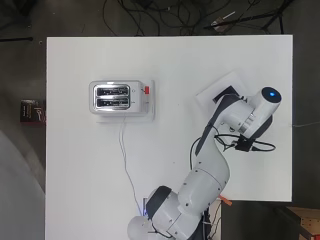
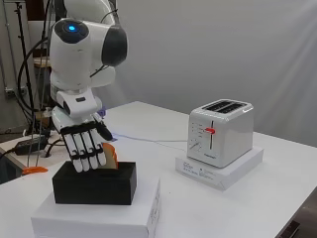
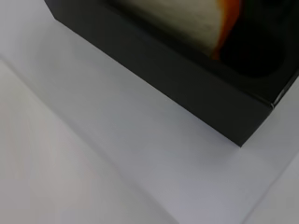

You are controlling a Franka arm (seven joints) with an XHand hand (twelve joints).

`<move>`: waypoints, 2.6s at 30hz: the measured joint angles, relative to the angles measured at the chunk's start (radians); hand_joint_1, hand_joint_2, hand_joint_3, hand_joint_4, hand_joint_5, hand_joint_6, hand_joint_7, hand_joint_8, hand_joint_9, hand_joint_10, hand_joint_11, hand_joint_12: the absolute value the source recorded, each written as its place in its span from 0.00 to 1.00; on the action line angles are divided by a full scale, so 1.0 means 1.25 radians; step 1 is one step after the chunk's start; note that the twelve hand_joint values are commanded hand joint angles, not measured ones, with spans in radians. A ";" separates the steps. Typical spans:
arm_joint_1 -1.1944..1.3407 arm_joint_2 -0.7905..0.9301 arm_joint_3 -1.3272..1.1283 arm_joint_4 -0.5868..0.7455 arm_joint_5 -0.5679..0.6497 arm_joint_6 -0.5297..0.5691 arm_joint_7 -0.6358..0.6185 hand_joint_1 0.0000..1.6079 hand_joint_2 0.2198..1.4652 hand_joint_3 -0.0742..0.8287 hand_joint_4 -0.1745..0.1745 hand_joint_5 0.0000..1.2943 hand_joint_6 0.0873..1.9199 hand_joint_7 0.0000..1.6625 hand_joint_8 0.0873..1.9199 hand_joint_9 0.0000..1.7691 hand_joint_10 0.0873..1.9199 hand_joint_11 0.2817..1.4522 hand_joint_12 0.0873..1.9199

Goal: Teleoperate dual arm-hand system to toast a bread

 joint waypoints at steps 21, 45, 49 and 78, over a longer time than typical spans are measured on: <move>0.071 -0.230 0.048 -0.102 0.039 0.062 0.015 0.77 0.75 0.08 0.00 0.57 0.62 0.67 0.43 0.83 0.00 0.34 0.29; 0.161 -0.021 0.455 0.267 0.022 -0.211 -0.075 0.78 0.74 0.08 0.00 0.60 0.58 0.67 0.45 0.83 0.00 0.38 0.14; 0.172 -0.064 0.488 0.155 0.033 -0.148 -0.082 0.77 0.74 0.08 0.01 0.59 0.60 0.67 0.45 0.81 0.00 0.40 0.09; 0.197 -0.075 0.491 0.107 -0.001 -0.025 0.126 0.00 0.59 0.10 0.60 0.10 0.00 0.15 0.00 0.20 0.00 0.11 0.00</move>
